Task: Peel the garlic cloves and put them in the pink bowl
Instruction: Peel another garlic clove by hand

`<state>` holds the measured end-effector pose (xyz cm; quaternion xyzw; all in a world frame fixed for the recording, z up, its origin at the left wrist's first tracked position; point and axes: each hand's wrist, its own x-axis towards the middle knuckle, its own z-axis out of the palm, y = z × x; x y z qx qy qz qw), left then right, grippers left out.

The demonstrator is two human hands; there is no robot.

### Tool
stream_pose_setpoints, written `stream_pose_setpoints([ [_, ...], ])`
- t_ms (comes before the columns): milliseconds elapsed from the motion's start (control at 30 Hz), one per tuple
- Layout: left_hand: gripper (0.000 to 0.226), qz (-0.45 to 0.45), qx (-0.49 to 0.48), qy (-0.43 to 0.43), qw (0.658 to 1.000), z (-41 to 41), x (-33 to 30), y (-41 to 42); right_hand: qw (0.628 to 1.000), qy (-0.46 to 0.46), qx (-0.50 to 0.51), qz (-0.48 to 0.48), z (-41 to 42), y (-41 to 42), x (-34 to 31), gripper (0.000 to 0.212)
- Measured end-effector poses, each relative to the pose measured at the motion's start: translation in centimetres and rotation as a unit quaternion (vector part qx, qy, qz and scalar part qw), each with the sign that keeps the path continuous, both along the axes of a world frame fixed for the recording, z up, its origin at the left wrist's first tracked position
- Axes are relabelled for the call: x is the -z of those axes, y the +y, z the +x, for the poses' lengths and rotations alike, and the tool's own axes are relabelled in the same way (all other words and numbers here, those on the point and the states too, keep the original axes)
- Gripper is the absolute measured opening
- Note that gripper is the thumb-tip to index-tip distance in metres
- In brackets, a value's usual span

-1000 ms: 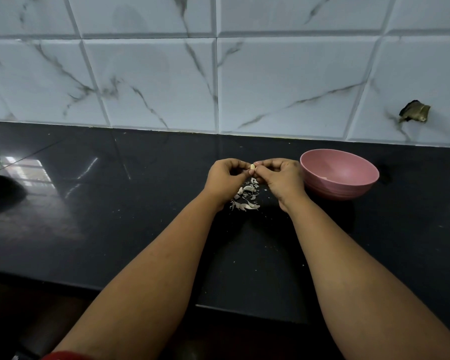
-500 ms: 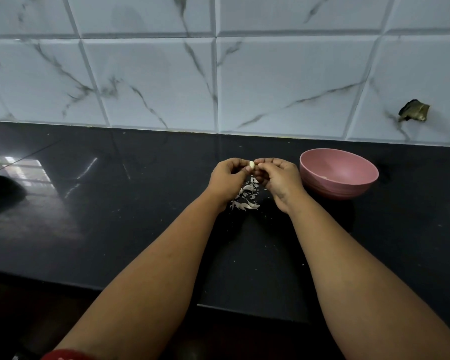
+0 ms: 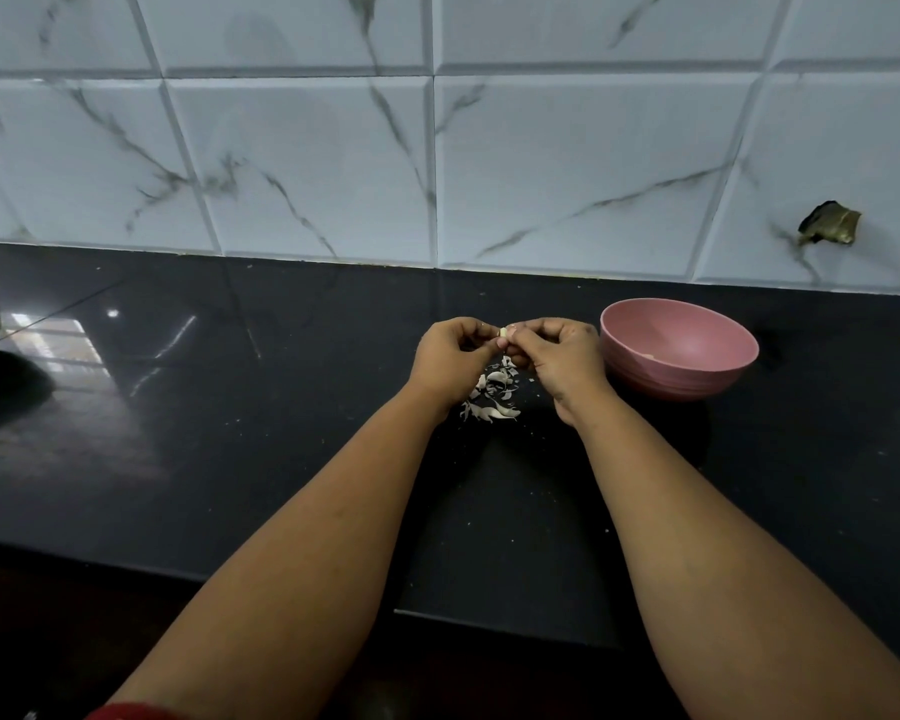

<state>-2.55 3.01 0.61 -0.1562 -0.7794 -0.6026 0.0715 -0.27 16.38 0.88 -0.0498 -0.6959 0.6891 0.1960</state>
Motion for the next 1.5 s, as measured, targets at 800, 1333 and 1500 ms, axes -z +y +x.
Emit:
stream_pose_setpoints([
  [800,0.013,0.032,0.026,-0.052,0.998,0.42,-0.30,0.24,0.998,-0.027,-0.015,-0.051,-0.14,-0.59,0.00,0.015],
  [1333,0.019,-0.012,0.013,-0.061,0.998,0.01,0.01,0.24,0.999,0.004,-0.031,0.034,-0.12,-0.39,0.12,0.017],
  [1500,0.026,-0.014,0.000,-0.072,0.997,0.08,-0.13,0.33,0.999,-0.014,-0.040,0.007,0.12,-0.78,0.20,0.014],
])
